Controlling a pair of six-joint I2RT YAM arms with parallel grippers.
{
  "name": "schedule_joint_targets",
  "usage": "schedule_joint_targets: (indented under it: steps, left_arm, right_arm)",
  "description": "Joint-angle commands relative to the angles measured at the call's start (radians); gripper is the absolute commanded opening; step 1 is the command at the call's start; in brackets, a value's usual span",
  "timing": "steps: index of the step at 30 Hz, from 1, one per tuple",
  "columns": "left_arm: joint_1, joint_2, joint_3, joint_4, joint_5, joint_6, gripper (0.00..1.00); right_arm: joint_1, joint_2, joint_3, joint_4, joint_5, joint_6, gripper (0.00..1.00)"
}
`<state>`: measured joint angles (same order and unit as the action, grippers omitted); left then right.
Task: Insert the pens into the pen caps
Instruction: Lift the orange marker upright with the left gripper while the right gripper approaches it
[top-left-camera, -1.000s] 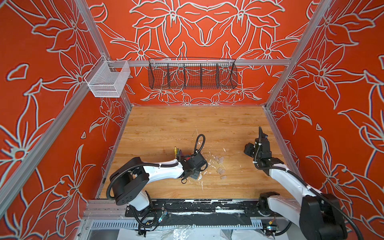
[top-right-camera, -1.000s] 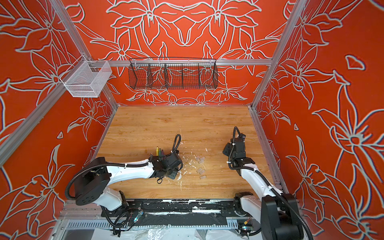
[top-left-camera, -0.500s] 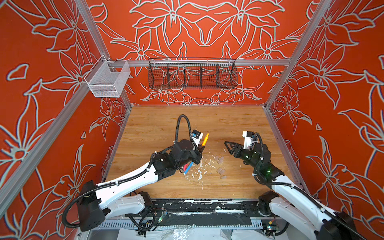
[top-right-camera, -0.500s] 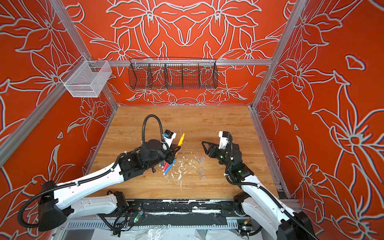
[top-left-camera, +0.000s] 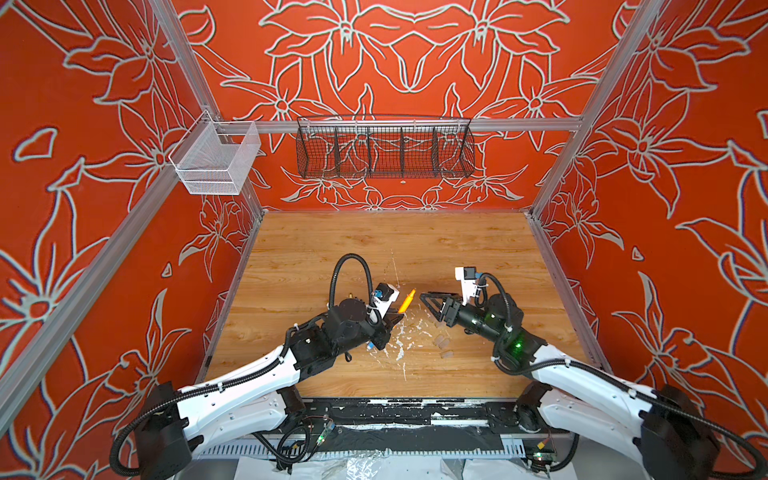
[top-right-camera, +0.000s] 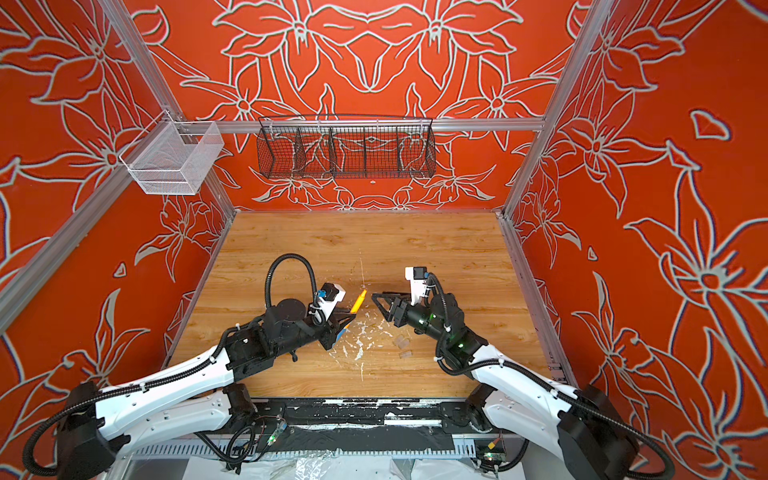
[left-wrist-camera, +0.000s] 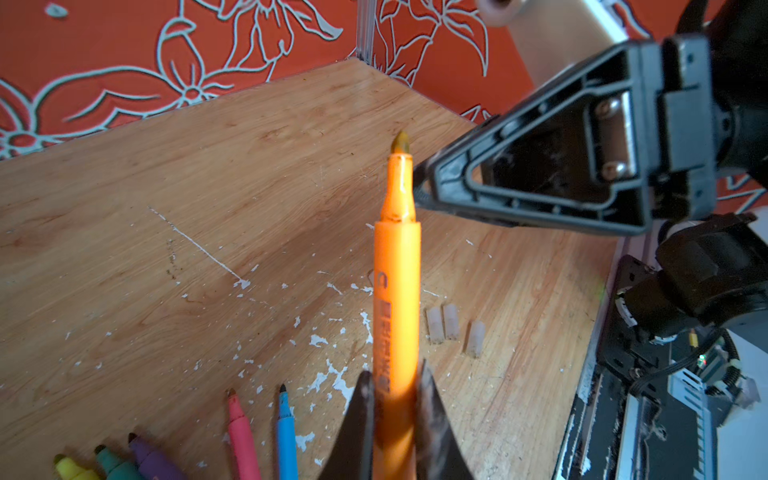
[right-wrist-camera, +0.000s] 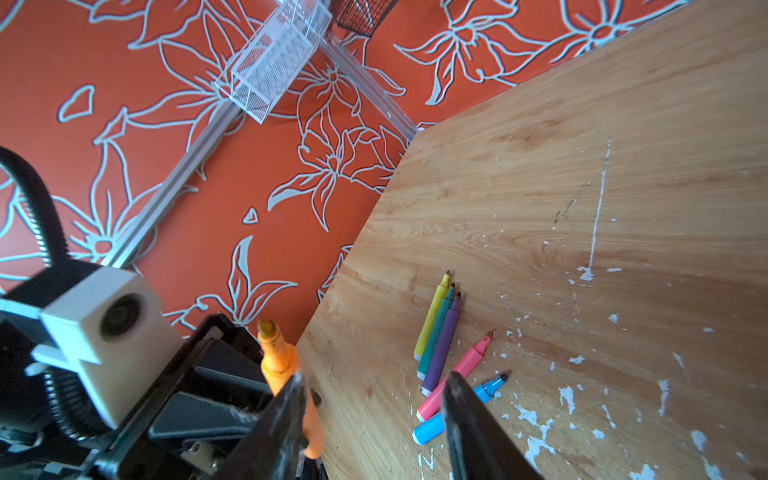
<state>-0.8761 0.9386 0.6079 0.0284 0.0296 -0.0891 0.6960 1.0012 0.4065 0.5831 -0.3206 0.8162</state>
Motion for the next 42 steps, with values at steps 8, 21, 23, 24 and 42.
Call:
schedule_joint_targets:
  steps: [8,21,23,24,42]
  left_arm:
    - [0.000,-0.006,0.014,0.025,-0.028,0.019,0.00]
    - [0.002,-0.050,0.035,-0.025,-0.198,-0.052,0.00]
    - [0.002,-0.047,0.036,-0.027,-0.179,-0.051,0.00]
    - [0.002,-0.044,0.038,-0.028,-0.167,-0.048,0.00]
    - [0.002,-0.042,0.022,-0.027,-0.036,-0.004,0.00]
  right_arm:
    - [0.058,0.163,0.094,0.147,0.006,0.017,0.47]
    - [0.074,0.117,0.032,0.168,0.091,0.005,0.44]
    - [0.087,0.117,0.045,0.179,0.069,-0.006,0.43]
    - [0.100,0.117,0.050,0.187,0.063,-0.015,0.43]
    - [0.157,0.264,0.143,0.262,0.067,0.010,0.10]
